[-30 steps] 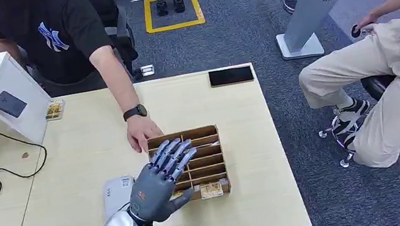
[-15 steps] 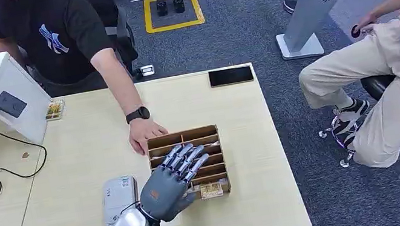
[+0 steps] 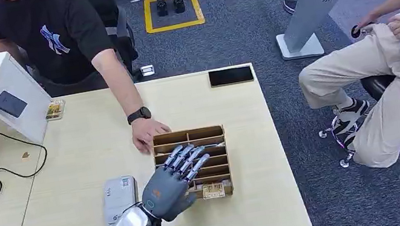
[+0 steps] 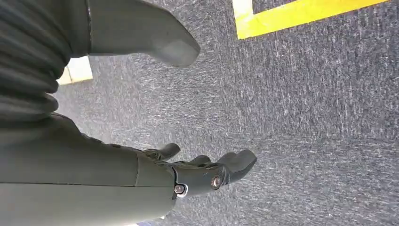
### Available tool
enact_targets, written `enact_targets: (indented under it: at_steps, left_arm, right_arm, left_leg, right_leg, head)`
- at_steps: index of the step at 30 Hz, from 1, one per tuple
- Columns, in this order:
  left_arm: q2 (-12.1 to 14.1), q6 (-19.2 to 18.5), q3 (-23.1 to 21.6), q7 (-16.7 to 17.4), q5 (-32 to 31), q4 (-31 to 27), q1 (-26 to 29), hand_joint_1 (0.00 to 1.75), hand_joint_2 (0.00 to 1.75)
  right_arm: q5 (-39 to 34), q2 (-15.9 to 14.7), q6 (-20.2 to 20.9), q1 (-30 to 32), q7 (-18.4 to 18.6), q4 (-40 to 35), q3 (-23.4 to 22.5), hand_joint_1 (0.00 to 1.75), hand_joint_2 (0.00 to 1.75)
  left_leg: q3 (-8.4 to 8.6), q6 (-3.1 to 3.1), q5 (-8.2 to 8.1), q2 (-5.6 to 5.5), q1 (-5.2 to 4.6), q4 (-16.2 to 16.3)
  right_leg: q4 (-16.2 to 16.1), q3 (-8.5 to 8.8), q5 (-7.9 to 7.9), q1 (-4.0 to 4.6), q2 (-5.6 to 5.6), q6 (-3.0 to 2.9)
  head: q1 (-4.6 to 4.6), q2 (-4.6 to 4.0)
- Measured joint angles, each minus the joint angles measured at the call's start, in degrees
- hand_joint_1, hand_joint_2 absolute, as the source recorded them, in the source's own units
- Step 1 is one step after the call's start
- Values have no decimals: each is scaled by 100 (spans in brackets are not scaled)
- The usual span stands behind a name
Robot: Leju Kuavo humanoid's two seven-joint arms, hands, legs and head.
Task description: Pass the card to the sensor for recognition and then transmit it.
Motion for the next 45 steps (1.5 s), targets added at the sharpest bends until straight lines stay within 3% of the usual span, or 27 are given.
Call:
enact_targets:
  at_steps: [7,17,30,34,45]
  left_arm:
    - [-87,-50,-20,487,-408,185,-20,0,175]
    - [-356,37,-22,911,-848,664,-30,0,175]
    - [-415,61,-22,951,-881,811,-42,0,175]
    - [-470,326,-20,968,-955,1038,-47,0,175]
    - [-490,553,-11,1036,-1034,1102,-14,0,175]
  right_arm:
    - [70,0,0,0,26,0,-48,0,175]
    - [105,-17,15,2,46,0,-85,0,175]
    - [107,-33,15,2,46,0,-85,0,175]
    - [186,-46,13,2,46,0,-94,0,175]
    - [195,-46,13,3,46,7,-175,0,175]
  left_leg:
    - [0,0,0,0,0,0]
    - [0,0,0,0,-1,0]
    - [1,0,0,0,0,0]
    - [0,0,0,0,0,0]
    - [0,0,0,-1,0,0]
  right_leg:
    - [0,-1,0,0,0,0]
    - [0,0,0,0,0,0]
    - [0,0,0,0,0,0]
    - [0,0,0,0,0,0]
    - [1,2,0,0,-1,0]
  head:
    - [0,0]
    - [2,0]
    - [0,0]
    - [2,0]
    - [0,0]
